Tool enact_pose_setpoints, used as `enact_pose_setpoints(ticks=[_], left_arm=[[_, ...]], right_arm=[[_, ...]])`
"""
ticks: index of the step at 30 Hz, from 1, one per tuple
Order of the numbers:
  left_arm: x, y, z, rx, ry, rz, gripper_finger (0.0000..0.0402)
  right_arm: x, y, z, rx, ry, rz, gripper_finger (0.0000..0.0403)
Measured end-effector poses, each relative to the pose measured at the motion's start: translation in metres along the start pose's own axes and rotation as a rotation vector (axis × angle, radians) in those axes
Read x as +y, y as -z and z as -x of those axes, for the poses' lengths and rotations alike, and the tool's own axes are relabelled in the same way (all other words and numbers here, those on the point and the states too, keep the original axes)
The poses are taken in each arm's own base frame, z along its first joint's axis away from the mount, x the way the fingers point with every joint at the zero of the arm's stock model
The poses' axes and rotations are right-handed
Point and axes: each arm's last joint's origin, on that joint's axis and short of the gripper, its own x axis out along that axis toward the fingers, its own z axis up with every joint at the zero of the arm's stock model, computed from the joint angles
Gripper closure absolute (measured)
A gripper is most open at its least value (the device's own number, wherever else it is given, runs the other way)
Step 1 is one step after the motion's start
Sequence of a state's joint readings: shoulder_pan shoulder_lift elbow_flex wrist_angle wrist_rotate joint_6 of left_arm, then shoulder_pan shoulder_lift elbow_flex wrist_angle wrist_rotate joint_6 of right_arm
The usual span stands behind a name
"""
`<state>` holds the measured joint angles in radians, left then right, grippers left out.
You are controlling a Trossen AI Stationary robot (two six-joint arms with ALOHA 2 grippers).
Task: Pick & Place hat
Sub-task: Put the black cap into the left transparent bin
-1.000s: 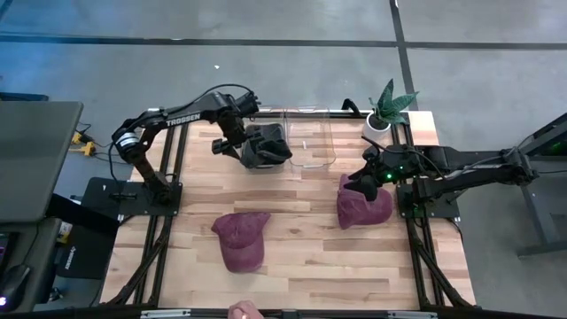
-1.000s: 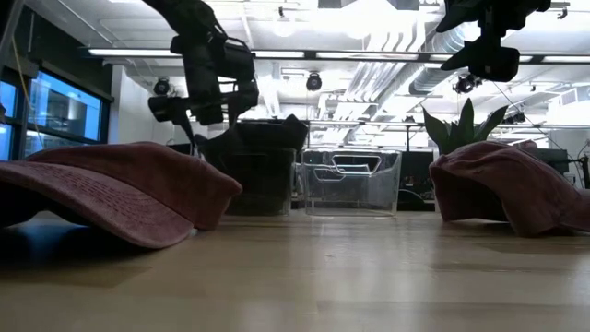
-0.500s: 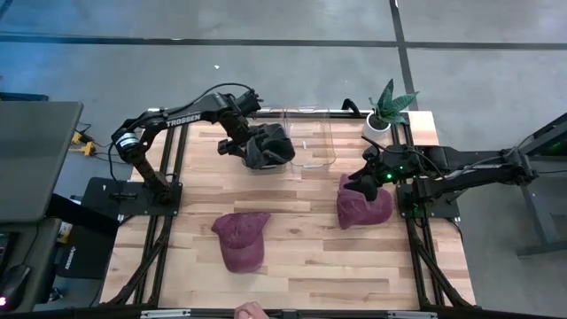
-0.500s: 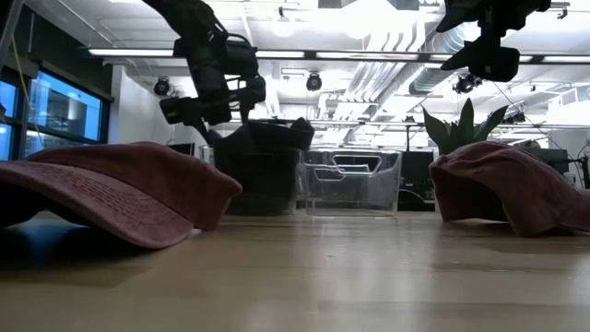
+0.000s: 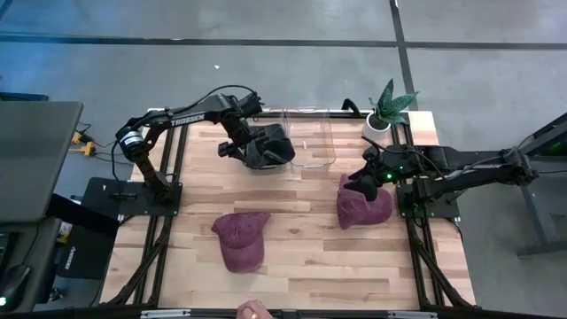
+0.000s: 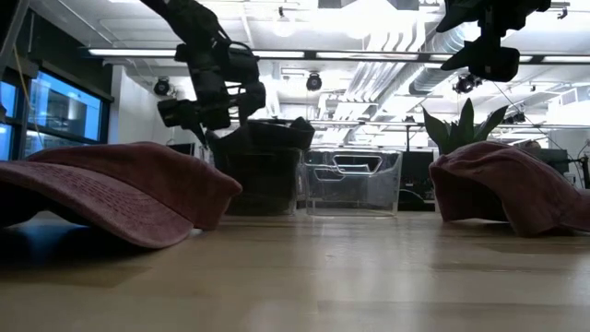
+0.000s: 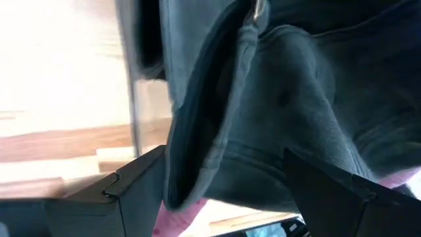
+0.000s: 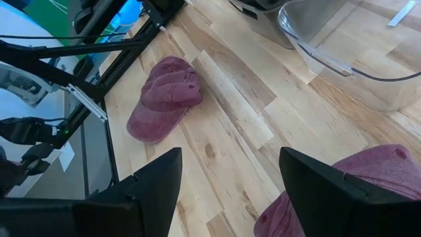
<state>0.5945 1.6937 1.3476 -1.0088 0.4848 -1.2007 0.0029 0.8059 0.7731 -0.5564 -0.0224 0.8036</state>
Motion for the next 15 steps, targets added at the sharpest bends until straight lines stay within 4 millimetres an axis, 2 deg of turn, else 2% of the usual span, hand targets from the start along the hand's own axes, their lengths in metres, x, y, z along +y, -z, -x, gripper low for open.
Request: enact_pose_setpoints(ticks=[7, 15], left_arm=[[-0.002, -0.001, -0.001, 0.022, 0.022, -0.006, 0.011], [-0.004, -0.007, -0.015, 0.024, -0.007, -0.003, 0.011]], right_arm=[[0.0, 0.0, 0.0, 0.0, 0.0, 0.0, 0.0153], [0.0, 0.0, 0.0, 0.0, 0.0, 0.0, 0.0153]])
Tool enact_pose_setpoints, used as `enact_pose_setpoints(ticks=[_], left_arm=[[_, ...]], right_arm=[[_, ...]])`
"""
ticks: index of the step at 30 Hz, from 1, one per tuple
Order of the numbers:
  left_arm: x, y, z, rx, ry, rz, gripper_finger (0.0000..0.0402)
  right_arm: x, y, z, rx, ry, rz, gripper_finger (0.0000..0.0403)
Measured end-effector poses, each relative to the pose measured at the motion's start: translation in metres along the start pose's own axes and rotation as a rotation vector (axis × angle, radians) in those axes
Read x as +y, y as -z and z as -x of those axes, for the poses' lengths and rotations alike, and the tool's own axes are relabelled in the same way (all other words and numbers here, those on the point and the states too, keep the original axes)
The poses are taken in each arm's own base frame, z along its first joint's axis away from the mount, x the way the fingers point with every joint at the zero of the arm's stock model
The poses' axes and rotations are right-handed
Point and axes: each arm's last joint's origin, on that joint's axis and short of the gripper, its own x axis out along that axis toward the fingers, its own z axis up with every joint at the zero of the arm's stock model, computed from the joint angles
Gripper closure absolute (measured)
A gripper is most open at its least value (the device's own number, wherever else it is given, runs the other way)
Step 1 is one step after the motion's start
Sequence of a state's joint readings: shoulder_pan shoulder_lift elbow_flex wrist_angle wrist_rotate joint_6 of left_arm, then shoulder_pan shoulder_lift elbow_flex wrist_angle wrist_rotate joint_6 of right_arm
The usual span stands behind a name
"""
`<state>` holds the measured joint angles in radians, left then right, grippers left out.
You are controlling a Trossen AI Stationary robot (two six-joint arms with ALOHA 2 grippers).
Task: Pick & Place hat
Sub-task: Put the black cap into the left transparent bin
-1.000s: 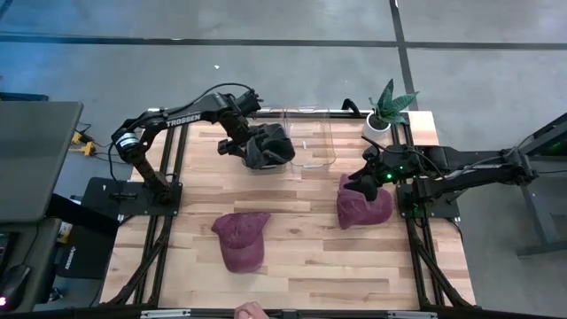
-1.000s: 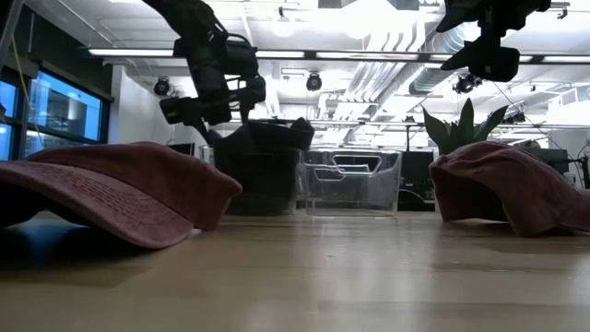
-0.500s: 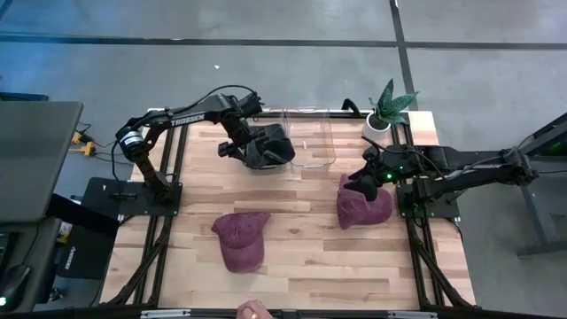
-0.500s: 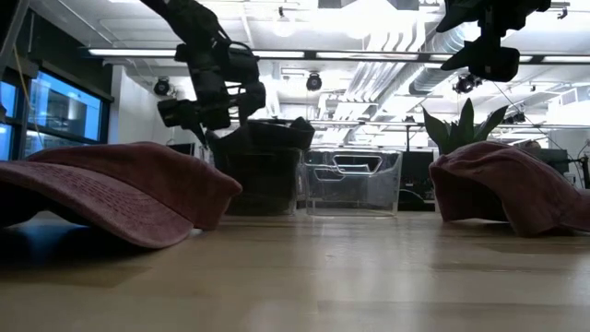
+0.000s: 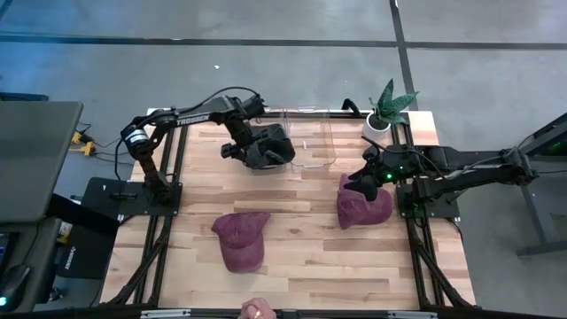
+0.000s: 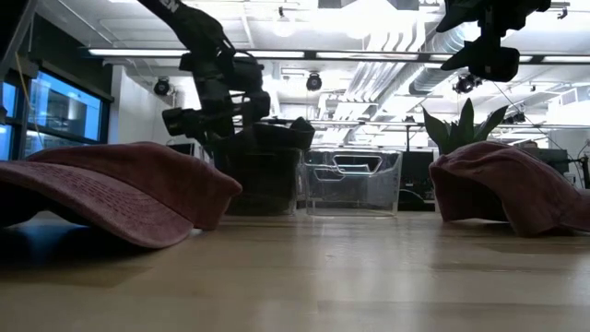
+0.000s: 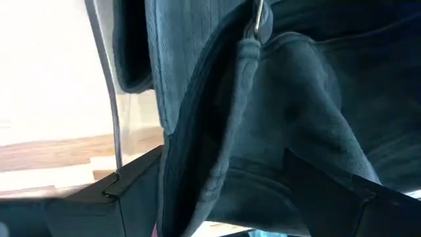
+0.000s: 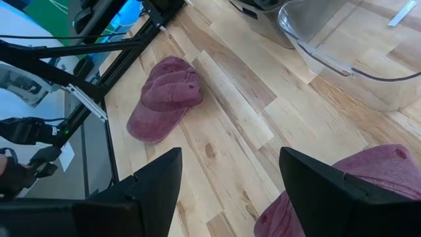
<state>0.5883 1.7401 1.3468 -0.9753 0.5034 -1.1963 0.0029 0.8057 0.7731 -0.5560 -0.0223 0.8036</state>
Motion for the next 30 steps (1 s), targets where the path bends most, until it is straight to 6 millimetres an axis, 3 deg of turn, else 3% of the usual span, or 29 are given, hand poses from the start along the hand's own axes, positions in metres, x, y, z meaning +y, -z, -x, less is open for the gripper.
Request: enact_pose_setpoints(ticks=[9, 19, 25, 30], left_arm=[[-0.0005, -0.0003, 0.0002, 0.001, 0.006, -0.014, 0.013], [-0.0003, -0.0002, 0.0002, 0.002, 0.004, -0.058, 0.0267], [0.0004, -0.0003, 0.0003, -0.01, -0.008, -0.121, 0.0375], [0.0003, 0.0001, 0.0005, -0.002, -0.003, -0.144, 0.0391]], right_arm=[[0.0, 0.0, 0.0, 0.0, 0.0, 0.0, 0.0153], [0.0, 0.0, 0.0, 0.0, 0.0, -0.001, 0.0153], [-0.0001, 0.0001, -0.0001, 0.0, 0.0, 0.0, 0.0153], [0.0, 0.0, 0.0, 0.0, 0.0, -0.001, 0.0153]])
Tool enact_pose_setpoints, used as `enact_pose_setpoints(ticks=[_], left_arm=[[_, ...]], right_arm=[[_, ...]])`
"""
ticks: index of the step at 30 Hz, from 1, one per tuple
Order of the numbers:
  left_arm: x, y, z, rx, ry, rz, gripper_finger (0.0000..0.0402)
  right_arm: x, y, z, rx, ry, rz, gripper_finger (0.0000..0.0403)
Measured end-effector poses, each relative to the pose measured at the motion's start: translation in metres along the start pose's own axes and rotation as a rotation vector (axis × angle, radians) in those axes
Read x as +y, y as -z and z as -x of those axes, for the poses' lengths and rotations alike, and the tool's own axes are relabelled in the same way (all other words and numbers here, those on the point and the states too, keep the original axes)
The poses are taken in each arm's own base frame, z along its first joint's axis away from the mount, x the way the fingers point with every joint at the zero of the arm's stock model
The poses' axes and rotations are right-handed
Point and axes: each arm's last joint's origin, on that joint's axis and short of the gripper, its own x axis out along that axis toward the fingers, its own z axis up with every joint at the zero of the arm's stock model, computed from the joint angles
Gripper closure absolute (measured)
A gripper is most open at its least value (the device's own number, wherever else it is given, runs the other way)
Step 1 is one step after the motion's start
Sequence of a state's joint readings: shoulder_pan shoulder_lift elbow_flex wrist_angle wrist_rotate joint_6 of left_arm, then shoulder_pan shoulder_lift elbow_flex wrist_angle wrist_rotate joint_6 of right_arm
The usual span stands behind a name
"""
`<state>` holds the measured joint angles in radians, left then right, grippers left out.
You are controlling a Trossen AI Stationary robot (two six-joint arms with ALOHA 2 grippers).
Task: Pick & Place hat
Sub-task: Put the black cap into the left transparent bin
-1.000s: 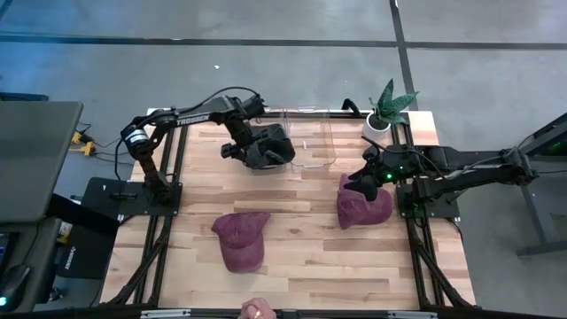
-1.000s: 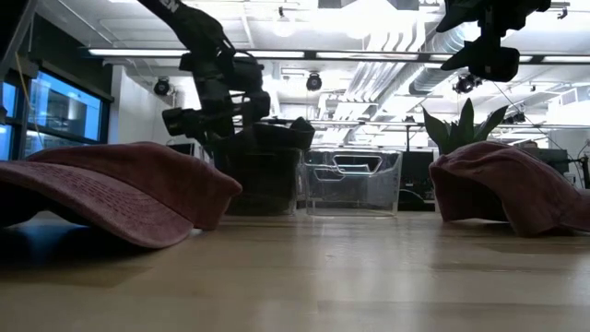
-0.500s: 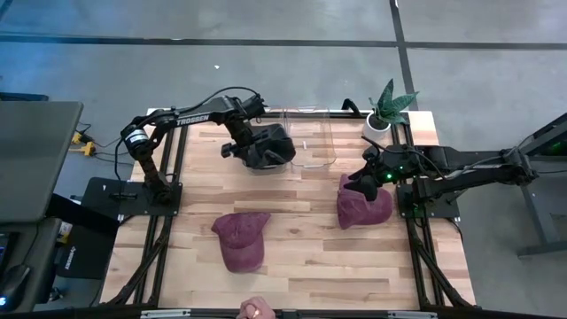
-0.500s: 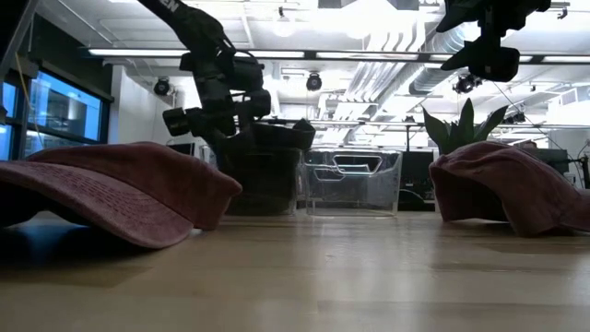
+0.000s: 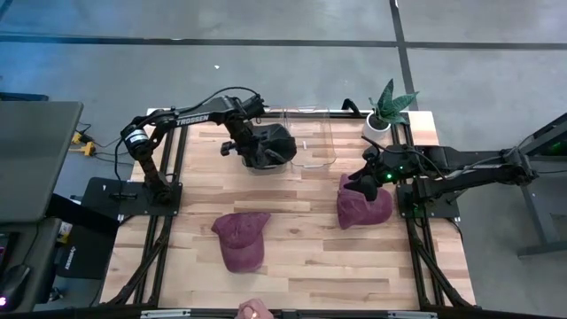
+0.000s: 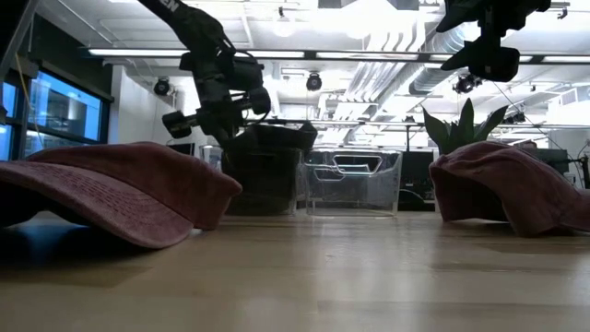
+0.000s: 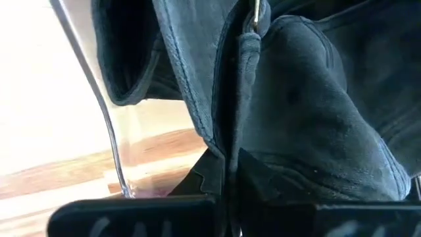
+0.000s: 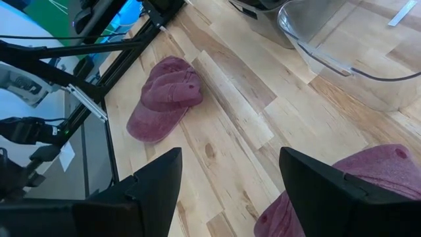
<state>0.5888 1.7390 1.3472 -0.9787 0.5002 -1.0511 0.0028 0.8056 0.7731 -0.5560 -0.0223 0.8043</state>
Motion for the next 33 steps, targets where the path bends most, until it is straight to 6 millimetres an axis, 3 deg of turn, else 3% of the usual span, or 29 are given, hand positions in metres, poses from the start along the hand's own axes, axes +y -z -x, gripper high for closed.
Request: enact_pose_setpoints(ticks=[14, 21, 25, 33], left_arm=[[0.006, 0.022, 0.046, -0.198, 0.026, -0.117, 0.04], [0.004, 0.019, 0.06, -0.315, -0.015, -0.155, 0.0401], [0.004, 0.014, 0.06, -0.375, -0.046, -0.158, 0.0401], [0.005, 0.011, 0.049, -0.319, -0.007, -0.214, 0.0401]], right_arm=[[0.0, 0.0, 0.0, 0.0, 0.0, 0.0, 0.0153], [0.0, 0.0, 0.0, 0.0, 0.0, -0.001, 0.0153], [0.0, 0.0, 0.0, 0.0, 0.0, -0.001, 0.0153], [0.0, 0.0, 0.0, 0.0, 0.001, 0.0, 0.0153]])
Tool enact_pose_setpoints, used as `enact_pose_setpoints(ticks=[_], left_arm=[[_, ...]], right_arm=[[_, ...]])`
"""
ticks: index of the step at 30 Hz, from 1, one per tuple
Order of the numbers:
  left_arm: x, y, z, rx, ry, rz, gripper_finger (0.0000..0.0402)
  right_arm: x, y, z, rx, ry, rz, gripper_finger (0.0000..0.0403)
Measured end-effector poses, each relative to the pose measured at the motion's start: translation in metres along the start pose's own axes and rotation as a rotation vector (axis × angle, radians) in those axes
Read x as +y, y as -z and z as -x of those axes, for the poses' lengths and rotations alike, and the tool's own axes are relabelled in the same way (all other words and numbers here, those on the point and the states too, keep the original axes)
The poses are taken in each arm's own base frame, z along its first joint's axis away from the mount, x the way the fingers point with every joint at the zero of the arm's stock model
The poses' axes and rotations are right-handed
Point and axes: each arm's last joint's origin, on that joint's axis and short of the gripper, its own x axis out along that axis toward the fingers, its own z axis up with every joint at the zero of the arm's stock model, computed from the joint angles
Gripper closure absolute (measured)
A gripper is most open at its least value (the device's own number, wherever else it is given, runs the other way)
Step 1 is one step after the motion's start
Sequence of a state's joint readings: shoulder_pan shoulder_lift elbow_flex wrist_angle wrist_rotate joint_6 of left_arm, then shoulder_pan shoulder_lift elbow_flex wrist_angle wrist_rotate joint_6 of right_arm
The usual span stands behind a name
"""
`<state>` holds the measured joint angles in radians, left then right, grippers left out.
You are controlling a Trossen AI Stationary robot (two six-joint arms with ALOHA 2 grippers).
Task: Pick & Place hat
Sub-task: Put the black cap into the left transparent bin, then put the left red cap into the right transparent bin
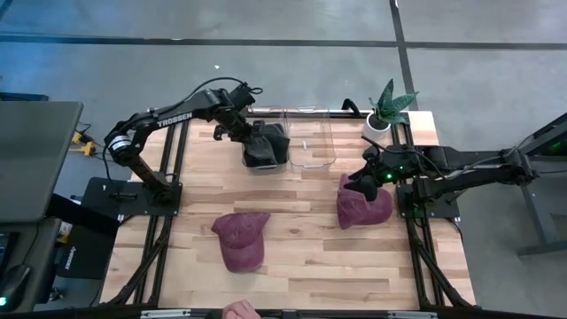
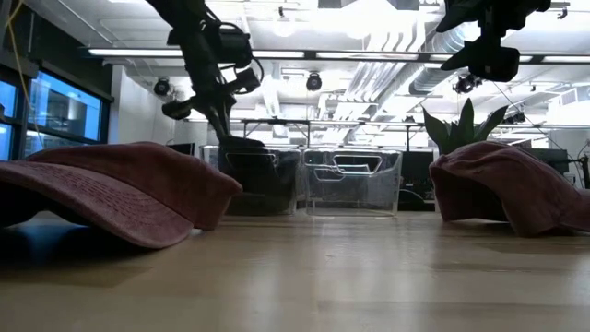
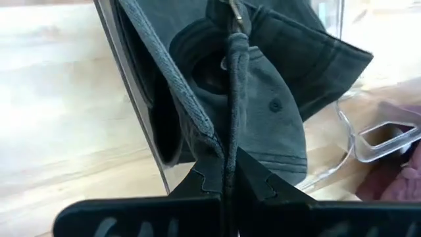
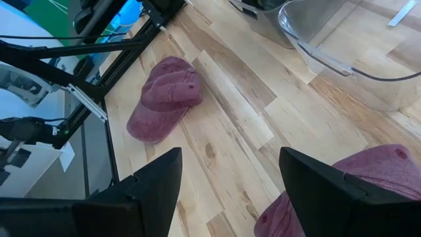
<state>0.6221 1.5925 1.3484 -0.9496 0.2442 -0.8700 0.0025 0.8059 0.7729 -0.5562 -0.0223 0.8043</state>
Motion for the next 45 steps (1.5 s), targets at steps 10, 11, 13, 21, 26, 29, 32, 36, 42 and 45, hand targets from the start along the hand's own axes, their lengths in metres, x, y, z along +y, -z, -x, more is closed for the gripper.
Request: enact_pose_setpoints(ticks=[10, 11, 13, 21, 26, 29, 32, 36, 42, 45], left_arm=[[0.015, 0.005, -0.019, 0.081, -0.001, 0.075, 0.0401], [0.016, 0.006, -0.021, 0.085, -0.006, 0.079, 0.0401], [0.017, 0.007, -0.023, 0.085, -0.014, 0.079, 0.0398], [0.014, 0.004, -0.023, 0.061, 0.024, 0.047, 0.0326], [0.014, 0.005, -0.023, 0.091, 0.048, -0.032, 0.0235], [0.012, 0.004, -0.023, 0.078, 0.059, -0.073, 0.0178], [0.012, 0.004, -0.023, 0.069, 0.059, -0.076, 0.0135], [0.009, 0.002, -0.015, 0.023, 0.042, -0.111, 0.0111], [0.006, 0.004, 0.002, -0.045, 0.054, -0.172, 0.0106], [0.006, 0.008, 0.019, -0.104, 0.075, -0.193, 0.0106]], right_arm=[[0.0, 0.0, 0.0, 0.0, 0.0, 0.0, 0.0153], [0.0, 0.0, 0.0, 0.0, 0.0, -0.001, 0.0153], [0.0, 0.0, 0.0, 0.0, 0.0, -0.001, 0.0153], [0.0, 0.0, 0.0, 0.0, 0.0, -0.002, 0.0153], [0.0, 0.0, 0.0, 0.0, 0.0, -0.001, 0.0153], [0.0, 0.0, 0.0, 0.0, 0.0, 0.0, 0.0153], [0.0, 0.0, 0.0, 0.0, 0.0, 0.0, 0.0153], [0.0, 0.0, 0.0, 0.0, 0.0, -0.001, 0.0153], [0.0, 0.0, 0.0, 0.0, 0.0, 0.0, 0.0153], [0.0, 0.0, 0.0, 0.0, -0.001, -0.001, 0.0153]])
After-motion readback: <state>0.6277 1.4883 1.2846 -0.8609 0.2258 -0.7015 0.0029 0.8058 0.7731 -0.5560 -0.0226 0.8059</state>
